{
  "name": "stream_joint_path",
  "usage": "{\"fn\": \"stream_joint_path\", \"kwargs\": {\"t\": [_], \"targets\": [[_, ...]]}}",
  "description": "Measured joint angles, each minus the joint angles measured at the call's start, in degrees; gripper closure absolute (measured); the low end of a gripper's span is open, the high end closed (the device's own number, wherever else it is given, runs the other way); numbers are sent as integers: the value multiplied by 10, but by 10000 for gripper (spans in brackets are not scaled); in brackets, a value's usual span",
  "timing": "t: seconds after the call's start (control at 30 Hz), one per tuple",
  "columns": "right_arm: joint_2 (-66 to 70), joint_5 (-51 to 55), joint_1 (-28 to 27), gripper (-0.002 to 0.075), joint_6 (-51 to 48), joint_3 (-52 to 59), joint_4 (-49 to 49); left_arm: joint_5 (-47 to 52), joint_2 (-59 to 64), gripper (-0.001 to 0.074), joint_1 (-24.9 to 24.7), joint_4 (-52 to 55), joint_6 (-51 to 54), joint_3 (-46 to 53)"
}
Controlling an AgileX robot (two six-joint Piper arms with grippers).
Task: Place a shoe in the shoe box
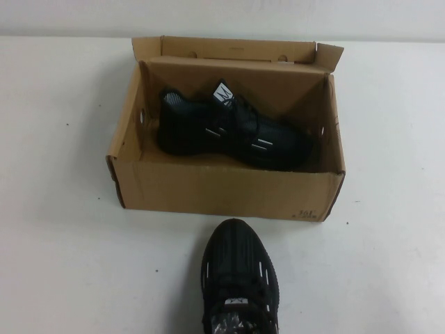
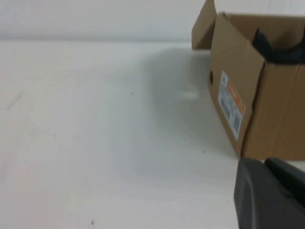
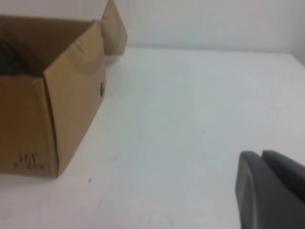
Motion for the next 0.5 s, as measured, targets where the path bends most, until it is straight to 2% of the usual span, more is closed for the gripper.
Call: {"fn": "stream_joint_path", "kwargs": {"t": [0.3, 0.5], "targets": [[0, -196, 0, 743, 0, 0, 0, -184, 0, 736, 0, 0, 0, 0], [0, -217, 0, 743, 0, 0, 0, -199, 0, 736, 0, 0, 1, 0]]}}
